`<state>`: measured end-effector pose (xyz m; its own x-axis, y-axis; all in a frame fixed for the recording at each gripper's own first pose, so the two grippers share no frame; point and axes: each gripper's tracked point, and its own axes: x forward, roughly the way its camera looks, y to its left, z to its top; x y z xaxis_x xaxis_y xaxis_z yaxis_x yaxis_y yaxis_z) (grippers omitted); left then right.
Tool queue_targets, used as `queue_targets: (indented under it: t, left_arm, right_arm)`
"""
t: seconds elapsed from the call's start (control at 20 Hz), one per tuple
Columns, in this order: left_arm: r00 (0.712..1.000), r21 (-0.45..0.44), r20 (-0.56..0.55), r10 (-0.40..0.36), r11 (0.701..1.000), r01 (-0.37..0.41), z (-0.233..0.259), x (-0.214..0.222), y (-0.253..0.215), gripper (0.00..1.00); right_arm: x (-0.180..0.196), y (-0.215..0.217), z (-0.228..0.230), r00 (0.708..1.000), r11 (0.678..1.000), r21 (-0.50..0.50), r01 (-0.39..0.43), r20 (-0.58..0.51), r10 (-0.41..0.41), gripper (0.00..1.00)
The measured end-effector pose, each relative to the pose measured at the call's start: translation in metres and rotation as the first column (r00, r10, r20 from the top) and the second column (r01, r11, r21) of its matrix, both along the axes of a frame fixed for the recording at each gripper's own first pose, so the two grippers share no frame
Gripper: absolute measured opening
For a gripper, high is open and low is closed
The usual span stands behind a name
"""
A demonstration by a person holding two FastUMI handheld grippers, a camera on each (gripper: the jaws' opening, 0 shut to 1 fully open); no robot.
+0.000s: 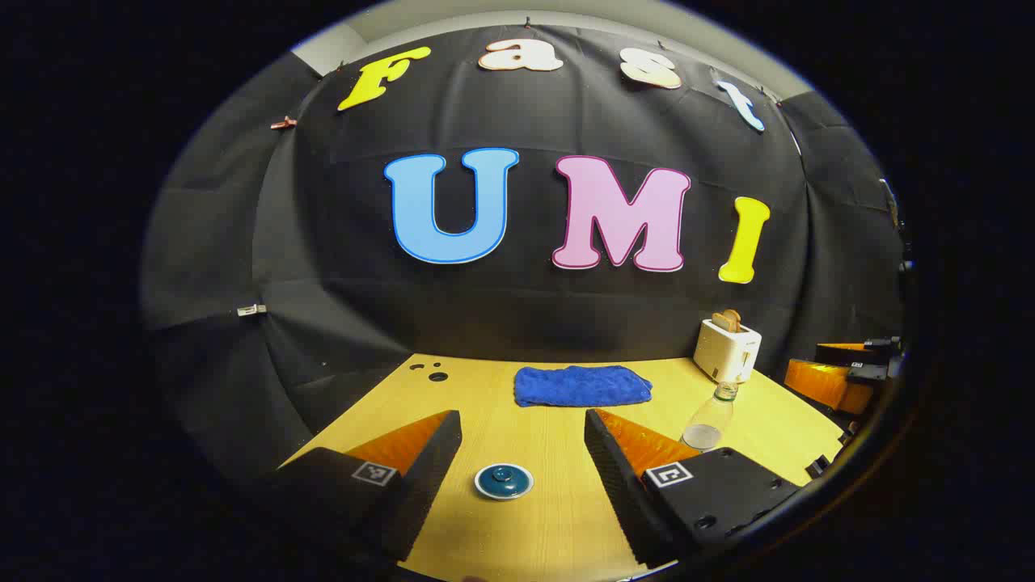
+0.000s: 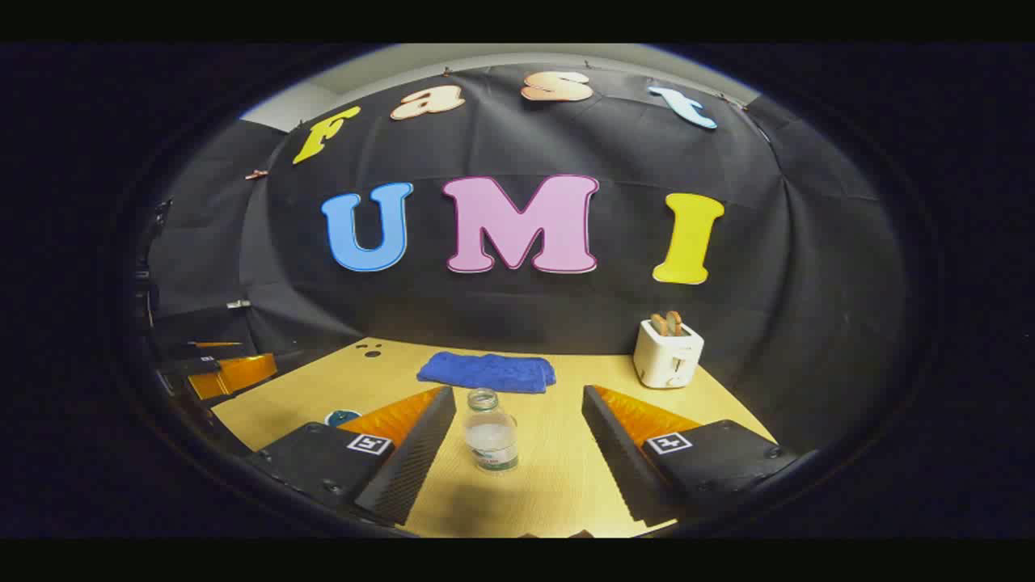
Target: Open the teacup lid with one hand, grasp the water bottle and pour water into the teacup with the other hand; after pouring, place the water bottle on the coaster and then close the teacup lid.
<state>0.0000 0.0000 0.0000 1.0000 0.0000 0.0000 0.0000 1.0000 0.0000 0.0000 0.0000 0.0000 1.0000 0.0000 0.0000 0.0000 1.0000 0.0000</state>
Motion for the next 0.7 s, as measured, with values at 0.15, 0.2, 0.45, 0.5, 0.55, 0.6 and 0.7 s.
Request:
queue_targets:
  t: [0.15, 0.2, 0.45, 0.5, 0.55, 0.6, 0.7]
  left_arm:
    - [1.000, -0.002, -0.001, 0.005, 1.000, -0.005, -0.001, 0.001, 0.000, 0.96]
    - [1.000, 0.003, -0.002, 0.005, 1.000, -0.005, -0.002, 0.002, -0.001, 0.96]
    - [1.000, 0.039, -0.011, 0.011, 0.999, -0.011, -0.009, 0.006, -0.004, 0.96]
    - [1.000, 0.048, -0.013, 0.010, 0.999, -0.009, -0.010, 0.007, -0.005, 0.99]
    - [1.000, 0.055, -0.017, 0.008, 0.998, -0.007, -0.014, 0.007, -0.006, 0.96]
    - [1.000, 0.059, -0.021, 0.009, 0.998, -0.007, -0.016, 0.008, -0.006, 0.96]
    - [0.999, 0.046, -0.038, 0.008, 0.999, -0.006, -0.023, 0.012, -0.006, 0.96]
  right_arm:
    - [0.001, 0.002, -0.004, 1.000, 1.000, -0.009, -0.015, -0.009, 0.015, 0.98]
    - [0.001, 0.003, -0.007, 1.000, 1.000, -0.014, -0.021, -0.017, 0.020, 0.98]
    - [0.006, 0.004, -0.021, 0.998, 0.998, -0.036, -0.046, -0.045, 0.044, 0.98]
    - [0.005, 0.005, -0.024, 0.998, 0.998, -0.037, -0.050, -0.051, 0.048, 0.98]
    - [0.004, 0.006, -0.025, 0.997, 0.998, -0.028, -0.059, -0.050, 0.058, 0.98]
    - [0.006, 0.008, -0.023, 0.997, 0.997, -0.021, -0.068, -0.049, 0.067, 0.98]
    - [0.008, 0.010, -0.026, 0.995, 0.996, -0.016, -0.083, -0.050, 0.082, 0.98]
